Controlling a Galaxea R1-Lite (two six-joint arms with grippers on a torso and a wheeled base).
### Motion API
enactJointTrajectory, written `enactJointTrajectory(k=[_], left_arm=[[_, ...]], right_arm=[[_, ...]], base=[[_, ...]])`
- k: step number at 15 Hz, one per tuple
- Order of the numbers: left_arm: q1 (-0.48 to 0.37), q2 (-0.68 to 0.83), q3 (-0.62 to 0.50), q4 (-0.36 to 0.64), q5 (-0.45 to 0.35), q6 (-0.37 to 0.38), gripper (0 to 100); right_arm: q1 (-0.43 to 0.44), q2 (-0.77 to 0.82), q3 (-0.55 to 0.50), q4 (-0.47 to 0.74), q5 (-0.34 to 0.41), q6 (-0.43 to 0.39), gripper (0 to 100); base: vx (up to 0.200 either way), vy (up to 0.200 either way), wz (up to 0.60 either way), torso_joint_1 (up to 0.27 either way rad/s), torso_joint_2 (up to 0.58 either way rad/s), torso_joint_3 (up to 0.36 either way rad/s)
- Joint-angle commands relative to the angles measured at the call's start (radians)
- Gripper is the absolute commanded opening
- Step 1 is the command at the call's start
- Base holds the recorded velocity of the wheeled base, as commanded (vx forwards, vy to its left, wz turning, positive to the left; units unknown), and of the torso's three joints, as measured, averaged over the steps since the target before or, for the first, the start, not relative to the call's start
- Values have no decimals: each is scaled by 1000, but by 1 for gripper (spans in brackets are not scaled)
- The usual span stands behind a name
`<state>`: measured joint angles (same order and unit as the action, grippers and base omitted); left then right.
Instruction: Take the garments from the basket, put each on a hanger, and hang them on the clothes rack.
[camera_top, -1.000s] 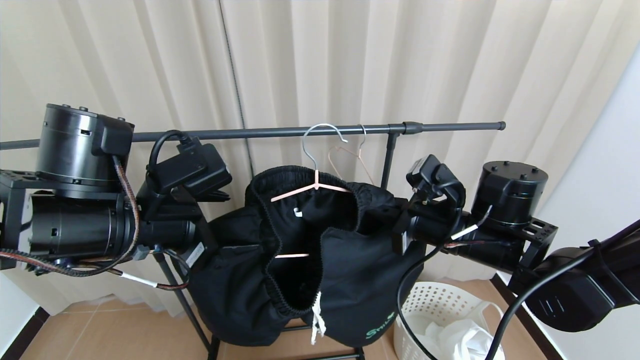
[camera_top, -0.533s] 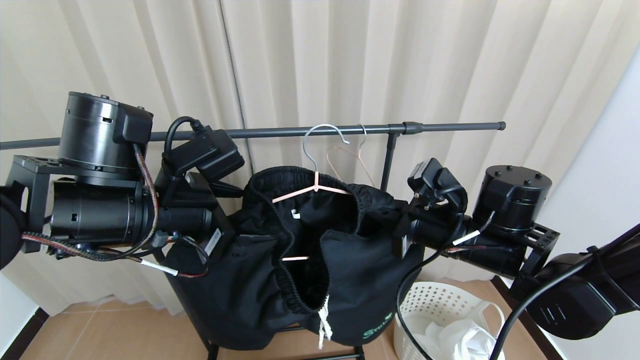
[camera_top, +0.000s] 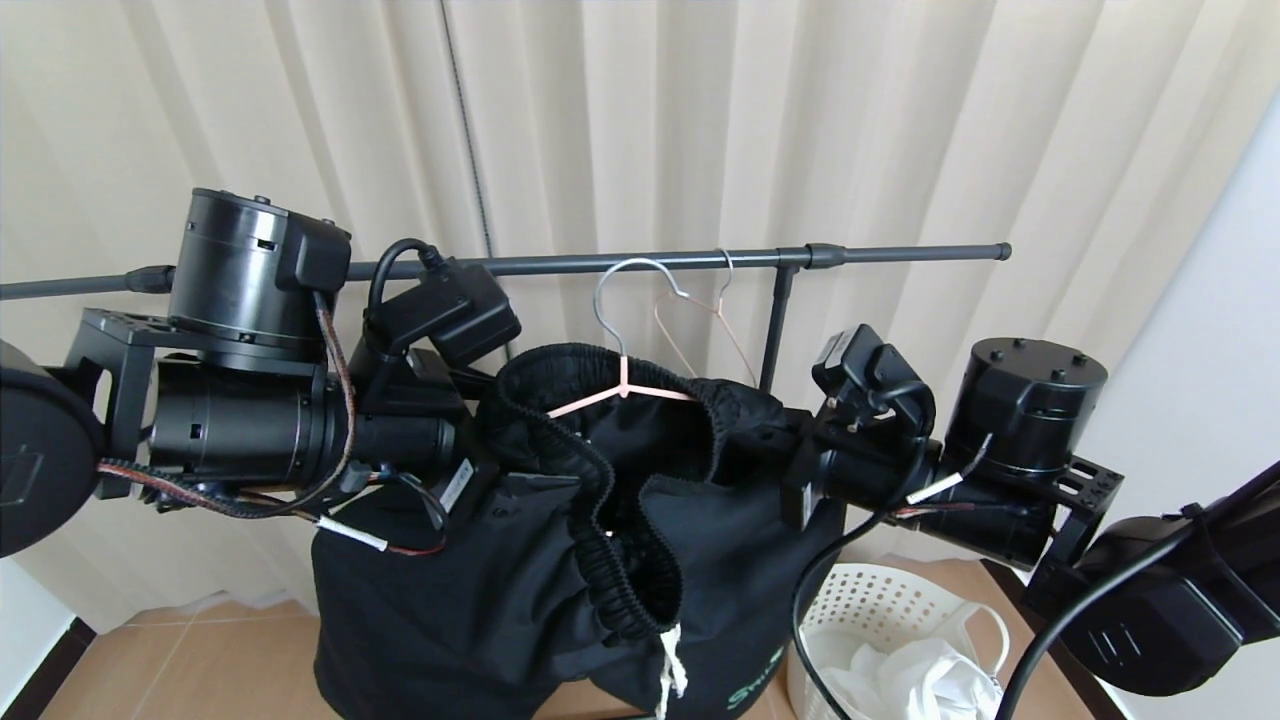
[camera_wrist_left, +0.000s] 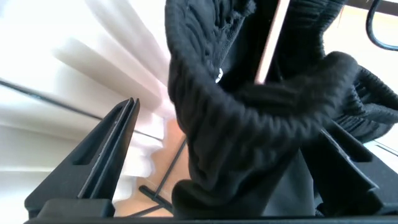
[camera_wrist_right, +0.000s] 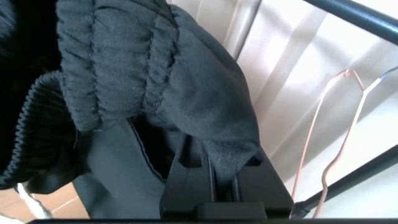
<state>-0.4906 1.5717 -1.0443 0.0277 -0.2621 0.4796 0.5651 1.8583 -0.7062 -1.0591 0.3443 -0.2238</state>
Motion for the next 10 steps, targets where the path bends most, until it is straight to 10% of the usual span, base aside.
enactJointTrajectory(k=[1, 8, 9, 10], left_arm=[[0, 8, 9, 0, 0, -1, 100], [0, 8, 29, -2, 1, 1, 100], [0, 8, 33, -2, 1, 2, 0], [0, 7, 39, -2, 1, 2, 0]], right_arm=[[4, -14, 2, -1, 1, 0, 0], [22, -53, 20, -1, 1, 0, 0], [22, -59, 24, -1, 1, 0, 0], [22, -65, 24, -1, 1, 0, 0]], base=[[0, 0, 0, 0, 0, 0], [0, 0, 0, 0, 0, 0], [0, 0, 0, 0, 0, 0], [0, 0, 0, 0, 0, 0]])
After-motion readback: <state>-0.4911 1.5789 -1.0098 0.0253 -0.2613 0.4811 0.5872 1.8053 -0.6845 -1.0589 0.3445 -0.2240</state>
